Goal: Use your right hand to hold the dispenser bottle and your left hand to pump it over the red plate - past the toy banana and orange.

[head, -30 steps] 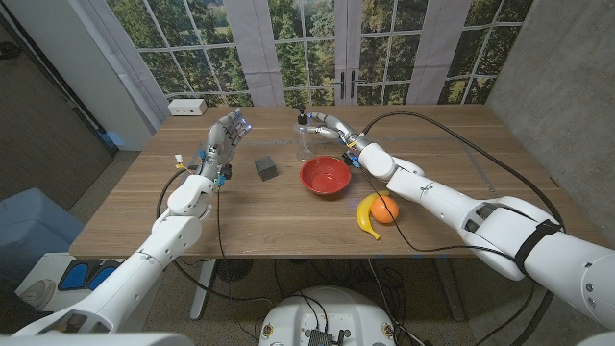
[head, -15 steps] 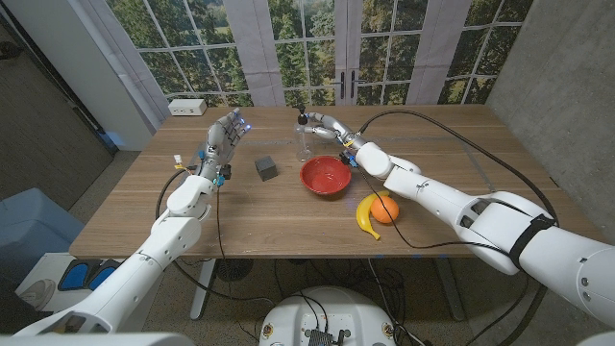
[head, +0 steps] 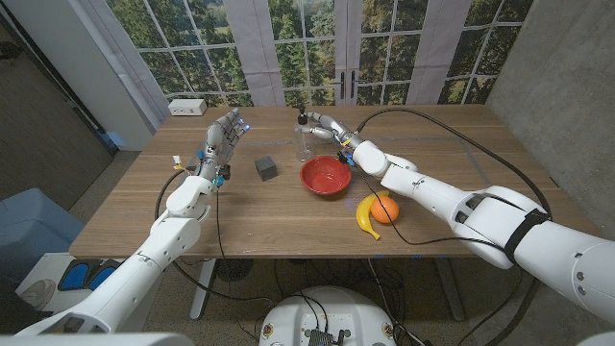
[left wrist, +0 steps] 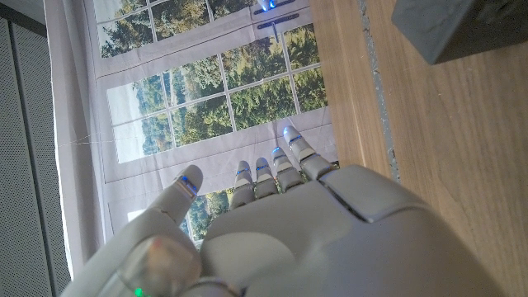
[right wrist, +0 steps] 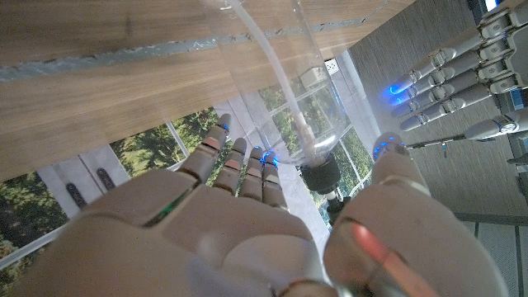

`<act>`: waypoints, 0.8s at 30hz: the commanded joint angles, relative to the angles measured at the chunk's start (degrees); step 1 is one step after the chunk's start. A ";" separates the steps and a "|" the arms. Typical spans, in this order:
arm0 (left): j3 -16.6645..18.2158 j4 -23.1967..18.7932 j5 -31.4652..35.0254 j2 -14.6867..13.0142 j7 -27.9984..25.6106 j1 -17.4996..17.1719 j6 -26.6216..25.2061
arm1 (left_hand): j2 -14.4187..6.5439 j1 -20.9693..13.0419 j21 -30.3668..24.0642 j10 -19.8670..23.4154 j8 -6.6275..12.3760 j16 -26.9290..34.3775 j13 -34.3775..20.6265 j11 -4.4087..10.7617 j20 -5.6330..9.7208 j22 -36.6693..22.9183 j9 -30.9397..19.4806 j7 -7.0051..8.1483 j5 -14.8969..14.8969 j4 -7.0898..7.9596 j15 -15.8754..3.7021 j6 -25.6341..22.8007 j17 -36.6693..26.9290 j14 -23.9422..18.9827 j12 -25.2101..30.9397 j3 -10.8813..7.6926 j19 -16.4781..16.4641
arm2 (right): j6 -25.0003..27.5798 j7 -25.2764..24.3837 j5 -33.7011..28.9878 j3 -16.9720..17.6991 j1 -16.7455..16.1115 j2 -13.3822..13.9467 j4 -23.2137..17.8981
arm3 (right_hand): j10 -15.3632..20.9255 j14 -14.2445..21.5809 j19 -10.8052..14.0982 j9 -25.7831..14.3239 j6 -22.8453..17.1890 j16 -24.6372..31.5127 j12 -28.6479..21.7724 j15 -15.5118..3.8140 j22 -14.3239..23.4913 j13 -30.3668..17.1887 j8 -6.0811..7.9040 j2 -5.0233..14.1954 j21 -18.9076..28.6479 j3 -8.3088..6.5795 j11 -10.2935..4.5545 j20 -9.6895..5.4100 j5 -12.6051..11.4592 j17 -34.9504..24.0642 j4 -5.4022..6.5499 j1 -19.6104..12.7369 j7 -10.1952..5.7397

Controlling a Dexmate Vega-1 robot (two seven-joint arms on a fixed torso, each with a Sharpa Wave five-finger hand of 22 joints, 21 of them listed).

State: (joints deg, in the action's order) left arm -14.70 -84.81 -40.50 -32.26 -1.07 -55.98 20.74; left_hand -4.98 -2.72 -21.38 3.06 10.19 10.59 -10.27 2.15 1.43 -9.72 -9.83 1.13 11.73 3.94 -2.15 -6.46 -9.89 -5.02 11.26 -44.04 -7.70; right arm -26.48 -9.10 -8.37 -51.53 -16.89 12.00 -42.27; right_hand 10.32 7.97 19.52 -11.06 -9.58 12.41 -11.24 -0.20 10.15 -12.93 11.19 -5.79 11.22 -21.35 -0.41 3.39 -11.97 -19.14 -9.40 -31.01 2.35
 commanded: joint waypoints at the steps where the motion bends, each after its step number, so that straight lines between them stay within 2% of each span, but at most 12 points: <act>1: 0.22 -0.63 0.12 -0.20 -0.44 -0.35 -0.01 | -3.81 0.45 0.09 0.44 0.39 -0.03 -0.08 -0.01 0.13 -0.22 -0.24 -0.06 -0.18 0.06 -1.14 -0.51 -0.16 -0.51 -0.11 -0.56 -0.52 | -0.30 -0.56 -0.16 -1.22 1.50 -1.69 3.35 | -0.43 0.07 0.22 -0.17 0.54 0.05 0.00 0.09 0.18 -0.07 -0.05 0.41 0.21 0.19 -0.10 0.68 -0.35 0.02 0.03 -0.67 -0.05; 6: 0.37 -0.85 0.12 -0.27 -0.52 -0.57 0.12 | -3.82 0.48 0.18 0.47 0.39 -0.05 -0.08 -0.06 0.11 -0.22 -0.24 -0.05 -0.18 0.09 -1.11 -0.55 -0.16 -0.48 -0.10 -0.58 -0.57 | -0.77 -1.80 -0.79 -2.03 2.22 -2.53 5.05 | -0.43 0.67 0.68 -0.18 0.62 0.35 -0.10 0.06 0.20 -0.08 0.06 0.41 0.42 0.13 -0.34 0.82 -0.62 0.06 -0.10 -1.38 -0.18; 12: 0.53 -1.46 0.29 -0.44 -0.86 -1.07 0.23 | -3.81 0.51 0.27 0.49 0.40 -0.04 -0.08 -0.07 0.09 -0.23 -0.24 -0.06 -0.18 0.12 -1.15 -0.60 -0.16 -0.51 -0.10 -0.60 -0.63 | 1.26 -1.29 -1.03 -2.66 2.39 -2.47 4.50 | -0.23 1.50 2.26 -0.20 0.66 0.77 -0.34 -0.17 0.29 -0.15 0.28 0.73 1.06 -0.17 -0.57 0.21 -1.05 0.10 -0.30 -2.96 -0.31; 20: 0.69 -1.94 0.17 -0.57 -0.91 -1.53 0.26 | -3.78 0.54 0.42 0.47 0.38 -0.07 -0.08 -0.10 0.07 -0.23 -0.24 -0.03 -0.18 0.13 -1.08 -0.58 -0.16 -0.48 -0.11 -0.63 -0.67 | 1.57 -2.32 -1.75 -3.31 2.26 -2.43 3.84 | 0.49 2.08 2.46 -0.22 0.02 1.07 -0.70 -0.23 0.37 -0.22 0.64 0.81 1.13 -0.22 -0.68 0.19 -1.29 0.10 -0.31 -3.82 -0.85; 24: 0.91 -2.49 0.43 -0.74 -1.56 -2.00 0.23 | -3.77 0.55 0.49 0.44 0.37 -0.07 -0.08 -0.01 0.06 -0.23 -0.24 0.01 -0.19 0.13 -1.08 -0.58 -0.15 -0.49 -0.13 -0.64 -0.70 | 1.23 -3.38 -1.96 -3.42 2.18 -2.68 3.98 | 1.70 3.32 4.40 -0.26 -1.67 1.71 -1.22 -0.85 0.50 -0.35 1.36 1.45 1.86 -0.54 -0.95 -0.36 -1.63 0.04 -0.30 -5.64 -1.71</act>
State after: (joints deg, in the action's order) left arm -14.24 -86.08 -40.30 -32.64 -1.86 -56.92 20.87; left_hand -4.99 -2.73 -21.16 3.06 10.19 10.59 -10.27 2.15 1.44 -9.72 -10.02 1.12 11.73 4.18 -2.15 -6.46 -9.89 -5.02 11.26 -44.28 -7.70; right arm -25.78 -10.54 -9.45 -54.24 -14.82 9.83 -38.47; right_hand 11.10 10.17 22.55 -11.05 -10.17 13.49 -12.10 -0.73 10.36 -12.95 11.96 -4.81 12.50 -21.37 -1.34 3.27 -12.95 -18.87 -9.41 -35.79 1.14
